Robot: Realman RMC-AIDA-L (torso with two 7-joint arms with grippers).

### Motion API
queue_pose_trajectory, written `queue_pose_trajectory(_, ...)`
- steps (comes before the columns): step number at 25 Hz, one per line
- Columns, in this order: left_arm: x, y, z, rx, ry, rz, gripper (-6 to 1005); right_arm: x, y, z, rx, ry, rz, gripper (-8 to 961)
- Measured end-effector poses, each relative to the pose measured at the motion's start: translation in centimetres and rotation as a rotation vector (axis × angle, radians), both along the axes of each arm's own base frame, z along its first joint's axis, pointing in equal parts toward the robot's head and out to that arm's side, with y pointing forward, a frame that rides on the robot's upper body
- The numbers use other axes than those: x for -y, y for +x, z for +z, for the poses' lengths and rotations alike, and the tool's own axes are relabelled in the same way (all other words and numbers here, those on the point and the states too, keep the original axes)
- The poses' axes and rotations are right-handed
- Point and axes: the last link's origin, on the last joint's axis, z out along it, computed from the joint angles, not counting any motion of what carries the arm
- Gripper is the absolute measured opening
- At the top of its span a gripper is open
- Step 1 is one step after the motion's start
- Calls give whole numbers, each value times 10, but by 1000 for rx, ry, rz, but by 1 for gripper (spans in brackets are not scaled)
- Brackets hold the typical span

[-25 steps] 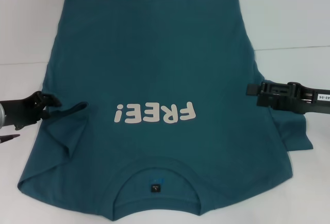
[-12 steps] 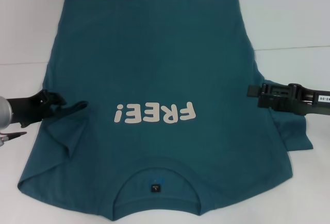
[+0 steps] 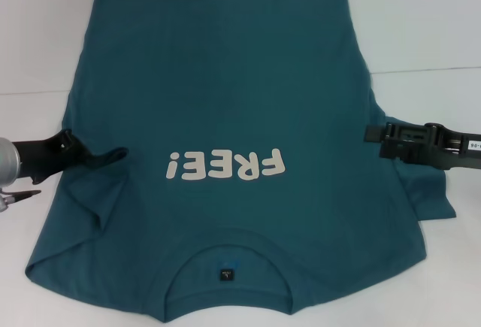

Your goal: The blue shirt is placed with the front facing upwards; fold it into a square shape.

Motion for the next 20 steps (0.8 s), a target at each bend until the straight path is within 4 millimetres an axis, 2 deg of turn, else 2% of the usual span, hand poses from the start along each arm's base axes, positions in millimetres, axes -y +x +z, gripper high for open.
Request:
queue_pose_trajectory(6,1,-2,1,8,4,6,11,0,0,0,0,1,0,760)
queue_pose_trajectory(14,-5,16,3,90,31,-53,10,0,0,0,-1,0,0,758)
queue_pose_trajectory(20,-9,21,4,111,51,-64,10,0,0,-1,-2,0,1,756)
